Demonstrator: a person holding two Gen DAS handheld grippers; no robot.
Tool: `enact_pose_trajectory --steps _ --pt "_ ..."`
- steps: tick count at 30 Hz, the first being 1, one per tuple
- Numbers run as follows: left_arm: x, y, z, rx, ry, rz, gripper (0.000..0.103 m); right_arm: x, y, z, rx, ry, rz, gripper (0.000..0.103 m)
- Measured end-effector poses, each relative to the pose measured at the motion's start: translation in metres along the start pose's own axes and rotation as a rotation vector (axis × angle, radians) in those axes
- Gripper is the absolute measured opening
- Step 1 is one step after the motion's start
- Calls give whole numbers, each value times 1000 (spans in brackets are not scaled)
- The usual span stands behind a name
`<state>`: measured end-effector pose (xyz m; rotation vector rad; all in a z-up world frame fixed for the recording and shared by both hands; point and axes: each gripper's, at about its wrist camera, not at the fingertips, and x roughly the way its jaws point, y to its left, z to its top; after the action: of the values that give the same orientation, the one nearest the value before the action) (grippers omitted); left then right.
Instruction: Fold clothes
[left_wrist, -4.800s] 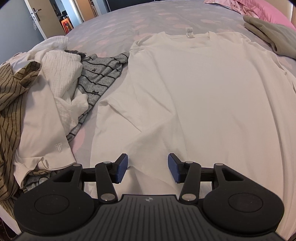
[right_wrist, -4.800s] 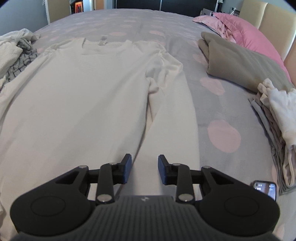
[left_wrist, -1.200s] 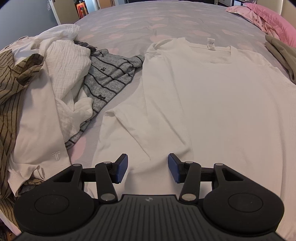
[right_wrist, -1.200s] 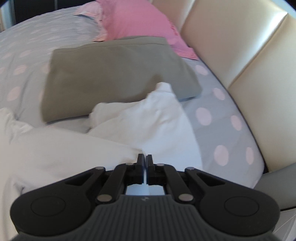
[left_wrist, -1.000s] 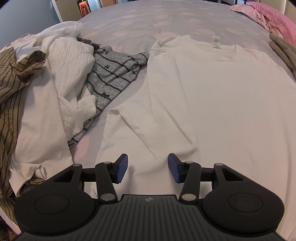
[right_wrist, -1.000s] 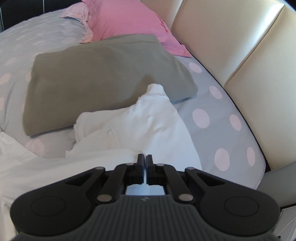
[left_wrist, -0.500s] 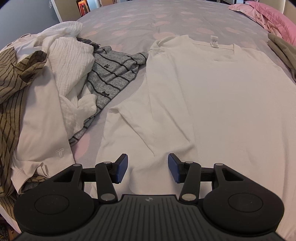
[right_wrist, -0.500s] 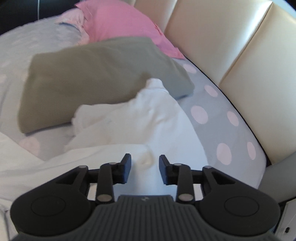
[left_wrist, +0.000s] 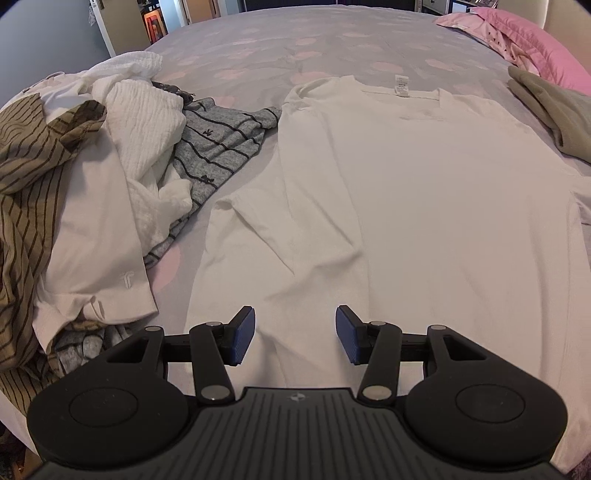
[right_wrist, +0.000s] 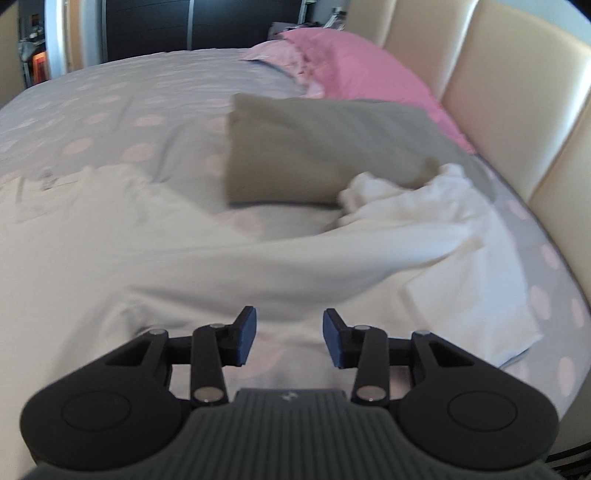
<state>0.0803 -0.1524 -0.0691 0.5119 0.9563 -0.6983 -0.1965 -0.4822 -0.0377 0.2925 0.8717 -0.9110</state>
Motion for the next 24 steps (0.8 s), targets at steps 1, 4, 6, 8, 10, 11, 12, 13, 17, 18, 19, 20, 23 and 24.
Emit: enact_pose_trajectory --steps 1,4,6,8,10,11,12,13,17,18,19,20,23,24 --pt "0 0 -4 0 3 -10 47 -1 8 -5 -4 7 23 43" --pt "1 -1 -15 2 12 -37 47 -4 33 -20 -37 22 86 43" --pt "0 -5 -20 10 7 -53 47 -5 49 -29 -65 33 122 43" --pt "0 -11 -24 30 -3 -71 47 -4 64 -38 -93 49 152 43" --pt "3 -17 -27 53 -12 -67 47 -3 78 -47 -122 64 166 43" --pt "5 -19 -28 59 -16 -62 46 -2 84 -50 -137 70 170 43" --pt "8 -19 -28 54 -20 -60 45 -1 90 -53 -151 73 175 43" --pt "11 -19 -28 46 -25 -60 43 -1 94 -55 -164 74 180 43" --pt "18 -17 -25 17 -53 -90 24 -5 107 -62 -218 64 185 43" --pt "19 -18 -25 22 -54 -86 19 -5 109 -64 -226 61 185 43" --pt "21 -19 -25 25 -51 -83 13 -6 112 -66 -233 60 187 43" --pt "22 -19 -25 25 -51 -79 6 -6 114 -69 -236 64 191 43" --pt "19 -16 -23 3 -58 -76 1 -6 122 -79 -244 80 202 43" --pt "14 -13 -22 -10 -70 -82 1 -6 126 -83 -248 85 205 43"
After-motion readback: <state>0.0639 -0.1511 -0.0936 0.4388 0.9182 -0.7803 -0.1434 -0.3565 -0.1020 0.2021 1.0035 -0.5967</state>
